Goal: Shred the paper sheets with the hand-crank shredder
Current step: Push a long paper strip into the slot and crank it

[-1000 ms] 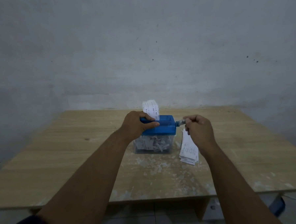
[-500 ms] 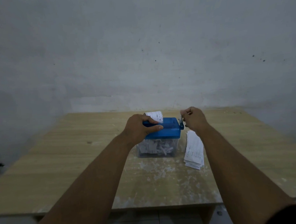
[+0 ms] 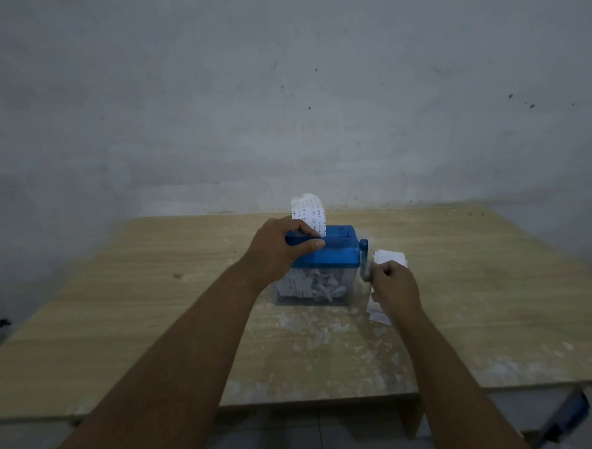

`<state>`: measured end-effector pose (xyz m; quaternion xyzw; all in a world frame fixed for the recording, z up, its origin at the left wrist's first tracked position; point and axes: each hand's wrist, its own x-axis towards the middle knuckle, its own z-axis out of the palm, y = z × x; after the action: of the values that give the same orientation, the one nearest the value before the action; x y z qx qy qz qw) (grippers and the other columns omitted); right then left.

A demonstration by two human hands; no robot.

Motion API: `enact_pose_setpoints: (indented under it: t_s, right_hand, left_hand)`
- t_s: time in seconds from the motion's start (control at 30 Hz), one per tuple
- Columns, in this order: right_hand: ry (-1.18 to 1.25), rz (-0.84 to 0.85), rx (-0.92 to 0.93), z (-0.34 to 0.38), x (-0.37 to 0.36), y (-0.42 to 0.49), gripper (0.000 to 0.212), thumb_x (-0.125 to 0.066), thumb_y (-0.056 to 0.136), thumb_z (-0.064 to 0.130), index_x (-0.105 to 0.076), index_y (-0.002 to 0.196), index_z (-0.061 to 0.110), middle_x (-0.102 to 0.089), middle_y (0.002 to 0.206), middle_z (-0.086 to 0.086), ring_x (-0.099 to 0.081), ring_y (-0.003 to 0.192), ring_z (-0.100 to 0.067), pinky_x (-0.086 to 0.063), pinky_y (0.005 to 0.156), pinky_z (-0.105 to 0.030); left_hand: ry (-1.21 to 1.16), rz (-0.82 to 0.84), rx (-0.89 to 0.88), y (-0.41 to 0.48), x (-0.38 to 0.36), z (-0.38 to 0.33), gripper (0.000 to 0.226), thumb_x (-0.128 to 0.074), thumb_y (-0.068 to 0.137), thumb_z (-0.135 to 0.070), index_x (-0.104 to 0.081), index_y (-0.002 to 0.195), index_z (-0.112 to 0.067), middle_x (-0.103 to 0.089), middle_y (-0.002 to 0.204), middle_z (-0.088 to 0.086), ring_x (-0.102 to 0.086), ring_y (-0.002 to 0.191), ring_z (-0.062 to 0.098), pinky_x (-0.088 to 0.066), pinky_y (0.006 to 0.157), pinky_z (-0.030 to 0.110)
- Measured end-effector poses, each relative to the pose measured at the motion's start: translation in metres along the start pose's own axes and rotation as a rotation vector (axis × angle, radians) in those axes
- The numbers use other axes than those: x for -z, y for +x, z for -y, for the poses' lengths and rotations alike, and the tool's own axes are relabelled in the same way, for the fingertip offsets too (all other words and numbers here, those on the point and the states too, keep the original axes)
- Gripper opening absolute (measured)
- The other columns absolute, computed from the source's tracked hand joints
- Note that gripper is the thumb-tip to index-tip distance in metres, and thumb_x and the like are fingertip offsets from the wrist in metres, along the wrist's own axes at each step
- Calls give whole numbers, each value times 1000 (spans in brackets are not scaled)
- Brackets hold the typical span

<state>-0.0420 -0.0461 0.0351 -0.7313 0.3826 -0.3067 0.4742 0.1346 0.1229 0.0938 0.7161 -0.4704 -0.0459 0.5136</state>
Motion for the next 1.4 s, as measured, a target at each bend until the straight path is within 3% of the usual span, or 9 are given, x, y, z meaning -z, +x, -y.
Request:
enact_pose_setpoints:
  t_s: [0.1, 0.27, 0.5, 0.63, 0.8, 0.97, 1.07, 1.23, 1.4]
  right_hand:
    - [105, -26, -7, 8, 9, -14, 32, -64, 99, 34, -67, 78, 10, -68, 75, -10, -63, 71, -26, -60, 77, -53]
    - [289, 10, 28, 49, 33, -27, 17, -62, 100, 11, -70, 88, 3, -62, 62, 0, -52, 58, -17, -48, 58, -36]
    - [159, 76, 201, 88, 49, -5, 14, -63, 104, 22, -72, 98, 15, -71, 76, 1, -66, 66, -17, -58, 71, -35]
    - [144, 94, 177, 100, 36, 29, 23, -63, 105, 32, -69, 97, 11, -69, 75, 1, -61, 69, -15, -58, 72, -35]
    - [61, 63, 149, 90, 14, 65, 26, -67, 102, 36, -66, 95, 11, -73, 93, -9, -65, 73, -22, -61, 81, -48]
    - [8, 135, -61, 43, -8, 64, 17, -59, 105, 14, -64, 89, 9, -70, 96, -19, -60, 75, -25, -55, 69, -39]
    - [51, 84, -118, 16, -14, 37, 23, -54, 108, 21, -69, 105, 4, -69, 85, -13, -60, 70, -23, -52, 66, -37]
    - [84, -76, 2, 5, -1, -18, 39, -56, 106, 39, -70, 82, 11, -69, 78, -10, -67, 72, -26, -59, 72, -46]
    - [256, -79, 79, 52, 30, -27, 18, -59, 105, 24, -72, 99, 13, -68, 78, -1, -60, 64, -12, -53, 64, -33]
  left_hand:
    - [-20, -7, 0, 1, -2, 1, 11, -85, 89, -35, -83, 90, -24, -77, 97, -8, -68, 91, 4, -48, 69, 10]
    - [-29, -27, -5, 1, -3, 3, 10, -86, 88, -36, -83, 88, -26, -77, 99, -4, -69, 94, 9, -55, 72, 19]
    - [-28, -3, 12, 2, -1, 3, 11, -89, 85, -33, -84, 91, -26, -76, 102, -10, -66, 96, 0, -48, 70, 8]
    - [-52, -22, -7, 0, -3, 3, 18, -92, 82, -32, -84, 93, -21, -77, 105, -7, -68, 95, -2, -51, 70, 10]
    - [-84, -46, 0, -1, -4, 5, 24, -95, 76, -36, -85, 94, -25, -78, 102, -10, -72, 93, 4, -56, 72, 17]
    - [-114, -66, 5, -4, -8, 5, 25, -95, 76, -36, -85, 95, -26, -78, 100, -8, -74, 92, 8, -60, 73, 21]
    - [-100, -79, 4, -4, -9, 4, 24, -95, 77, -38, -85, 95, -26, -78, 97, -7, -75, 88, 10, -61, 72, 22]
    - [-106, -86, 14, -6, -10, 0, 21, -94, 79, -32, -84, 94, -22, -78, 98, -5, -73, 88, 5, -56, 69, 15]
    - [-64, -83, 13, -7, -9, -2, 21, -94, 79, -35, -84, 94, -25, -77, 98, -10, -72, 88, 3, -56, 69, 16]
